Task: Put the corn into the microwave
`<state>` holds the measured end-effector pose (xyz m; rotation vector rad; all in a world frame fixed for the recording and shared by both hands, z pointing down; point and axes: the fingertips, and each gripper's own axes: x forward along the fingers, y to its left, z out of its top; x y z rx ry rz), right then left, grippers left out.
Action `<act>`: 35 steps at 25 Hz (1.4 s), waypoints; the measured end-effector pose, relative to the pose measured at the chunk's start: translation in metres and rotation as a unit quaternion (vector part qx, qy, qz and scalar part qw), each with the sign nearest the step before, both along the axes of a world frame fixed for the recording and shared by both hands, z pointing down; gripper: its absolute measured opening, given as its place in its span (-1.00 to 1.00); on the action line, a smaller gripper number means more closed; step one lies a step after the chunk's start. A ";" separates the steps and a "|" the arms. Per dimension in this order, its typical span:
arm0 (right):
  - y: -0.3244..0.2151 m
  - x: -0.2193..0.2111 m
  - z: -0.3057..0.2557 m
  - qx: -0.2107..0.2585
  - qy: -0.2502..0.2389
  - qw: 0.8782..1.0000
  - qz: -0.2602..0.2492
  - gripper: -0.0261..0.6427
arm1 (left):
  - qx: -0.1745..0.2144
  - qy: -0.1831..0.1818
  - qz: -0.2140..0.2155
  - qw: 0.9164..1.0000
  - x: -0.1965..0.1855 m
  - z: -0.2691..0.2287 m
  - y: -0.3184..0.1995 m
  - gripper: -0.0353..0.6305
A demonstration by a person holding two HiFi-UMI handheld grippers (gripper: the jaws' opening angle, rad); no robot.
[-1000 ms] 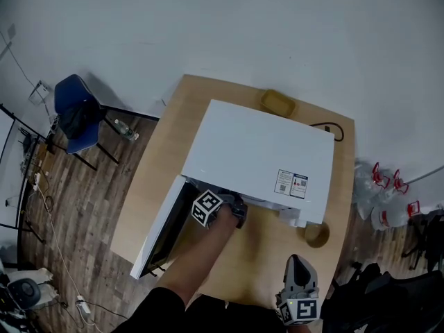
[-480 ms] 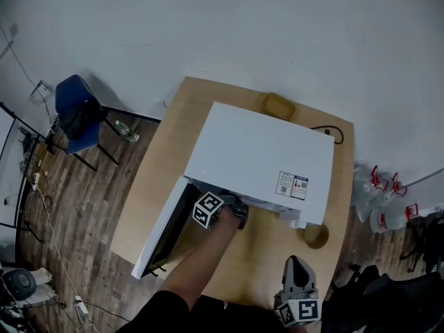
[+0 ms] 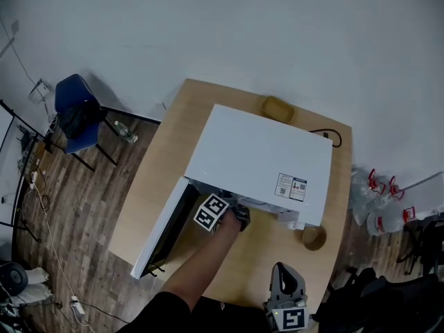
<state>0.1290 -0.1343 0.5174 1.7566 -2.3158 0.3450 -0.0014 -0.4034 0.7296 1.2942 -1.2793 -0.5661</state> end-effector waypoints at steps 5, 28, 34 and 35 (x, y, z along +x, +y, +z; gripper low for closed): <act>-0.001 -0.006 -0.002 0.010 -0.015 1.000 -0.004 -0.74 | 0.024 -0.087 0.044 0.995 0.002 -0.003 -0.003 -0.30; -0.002 0.015 0.014 -0.033 0.006 0.999 0.019 -0.74 | 0.075 -0.130 0.024 0.988 -0.009 -0.008 0.000 -0.02; -0.001 0.010 0.013 -0.008 -0.010 1.000 0.006 -0.74 | 0.079 -0.107 0.009 0.991 -0.016 -0.009 0.007 -0.02; -0.002 0.008 0.012 -0.008 -0.011 1.000 0.004 -0.74 | 0.080 -0.107 0.009 0.991 -0.016 -0.010 0.008 -0.02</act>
